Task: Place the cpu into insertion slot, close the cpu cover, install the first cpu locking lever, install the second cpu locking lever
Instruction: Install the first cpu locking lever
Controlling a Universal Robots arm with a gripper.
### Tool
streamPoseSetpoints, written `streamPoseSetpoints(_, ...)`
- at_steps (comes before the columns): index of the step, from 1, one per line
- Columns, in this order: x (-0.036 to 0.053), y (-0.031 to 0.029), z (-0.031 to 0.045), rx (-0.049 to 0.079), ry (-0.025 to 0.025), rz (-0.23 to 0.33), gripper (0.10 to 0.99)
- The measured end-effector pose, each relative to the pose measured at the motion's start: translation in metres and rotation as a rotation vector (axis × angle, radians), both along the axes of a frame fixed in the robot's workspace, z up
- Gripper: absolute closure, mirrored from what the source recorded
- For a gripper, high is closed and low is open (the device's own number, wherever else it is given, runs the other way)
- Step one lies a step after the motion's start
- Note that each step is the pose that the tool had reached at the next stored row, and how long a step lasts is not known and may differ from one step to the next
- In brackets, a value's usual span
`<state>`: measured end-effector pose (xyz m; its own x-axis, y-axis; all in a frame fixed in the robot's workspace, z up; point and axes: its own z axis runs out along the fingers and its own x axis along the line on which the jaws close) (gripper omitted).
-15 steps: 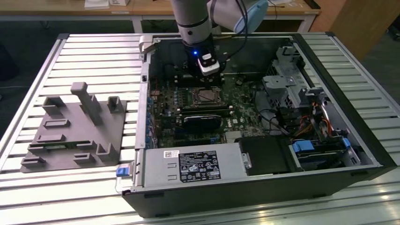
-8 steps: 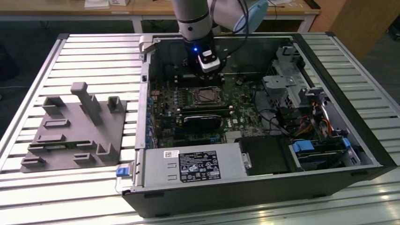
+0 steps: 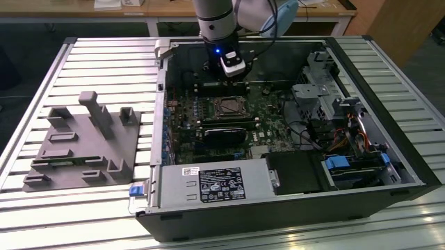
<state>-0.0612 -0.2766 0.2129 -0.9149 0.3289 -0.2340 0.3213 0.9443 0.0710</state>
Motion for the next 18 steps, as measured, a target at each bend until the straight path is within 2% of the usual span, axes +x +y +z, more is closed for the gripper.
streamPoseSetpoints(1,0.0001,0.0,-0.0001,0.0,0.003,0.0,0.98)
streamPoseSetpoints(4,0.0018,-0.0001,-0.0002,-0.002,0.0199,0.0,0.98)
streamPoseSetpoints(7,0.0048,-0.0022,-0.0003,-0.002,0.0332,0.0,0.98)
streamPoseSetpoints(11,0.0081,-0.0073,-0.0005,-0.002,0.0468,-0.001,0.98)
streamPoseSetpoints(18,0.0121,-0.0195,-0.0007,-0.002,0.0643,-0.001,0.98)
